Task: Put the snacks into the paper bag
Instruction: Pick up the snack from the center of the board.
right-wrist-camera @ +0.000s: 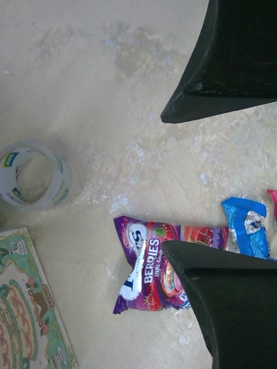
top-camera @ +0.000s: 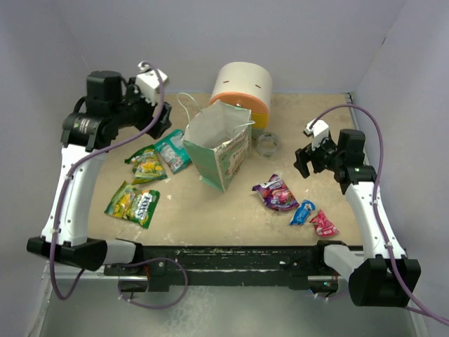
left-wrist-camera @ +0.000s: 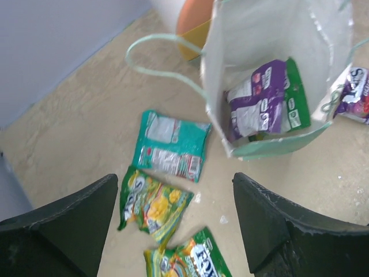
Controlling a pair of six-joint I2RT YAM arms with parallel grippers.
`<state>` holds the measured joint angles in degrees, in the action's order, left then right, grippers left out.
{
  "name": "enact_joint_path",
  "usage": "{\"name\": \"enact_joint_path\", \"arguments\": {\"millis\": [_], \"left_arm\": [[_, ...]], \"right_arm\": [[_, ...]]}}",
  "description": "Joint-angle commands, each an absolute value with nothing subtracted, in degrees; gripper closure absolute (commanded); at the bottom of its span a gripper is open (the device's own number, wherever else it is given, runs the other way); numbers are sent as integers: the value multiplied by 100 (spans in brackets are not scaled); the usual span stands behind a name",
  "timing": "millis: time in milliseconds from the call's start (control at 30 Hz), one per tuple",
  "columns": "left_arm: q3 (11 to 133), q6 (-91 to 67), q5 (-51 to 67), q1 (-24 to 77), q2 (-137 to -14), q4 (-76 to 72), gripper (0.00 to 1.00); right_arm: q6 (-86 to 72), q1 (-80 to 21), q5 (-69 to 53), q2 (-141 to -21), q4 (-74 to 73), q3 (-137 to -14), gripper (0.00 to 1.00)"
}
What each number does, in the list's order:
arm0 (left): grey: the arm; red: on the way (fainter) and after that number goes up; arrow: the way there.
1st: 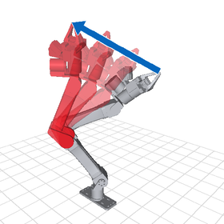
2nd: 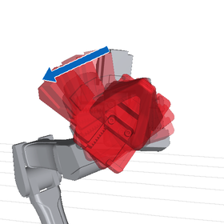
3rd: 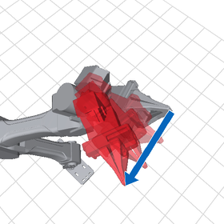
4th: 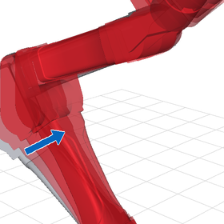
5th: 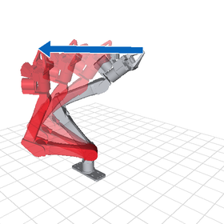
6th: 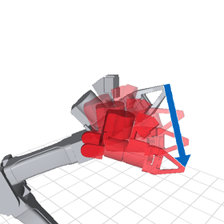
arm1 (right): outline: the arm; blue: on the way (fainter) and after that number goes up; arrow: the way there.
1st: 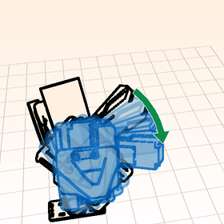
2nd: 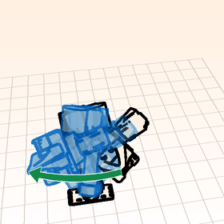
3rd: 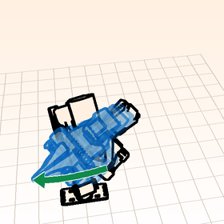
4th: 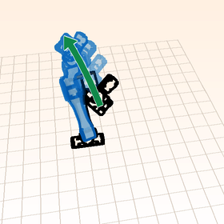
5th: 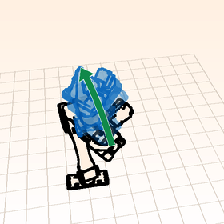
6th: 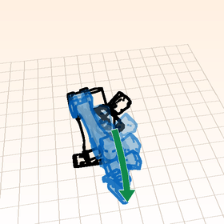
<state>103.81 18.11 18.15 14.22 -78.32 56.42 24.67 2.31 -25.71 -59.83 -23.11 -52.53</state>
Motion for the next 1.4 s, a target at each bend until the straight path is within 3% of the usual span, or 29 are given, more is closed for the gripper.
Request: {"name": "enact_joint_path", "arguments": {"millis": [0,300,633,1367], "left_arm": [[9771,1419,2240,578,-7017,5200,15],[8431,1182,2214,-695,-6636,4903,12],[7821,1176,2669,-1879,-7502,4229,12],[7451,589,3087,-2329,-9916,2852,16]], "right_arm": [[2256,246,-2811,-5848,-1617,-5173,16],[1986,246,-2687,-5731,-1610,-5292,16],[1960,246,-2572,-5497,-1556,-5134,16],[1975,250,-2689,-5454,-1599,-5071,15]]}}
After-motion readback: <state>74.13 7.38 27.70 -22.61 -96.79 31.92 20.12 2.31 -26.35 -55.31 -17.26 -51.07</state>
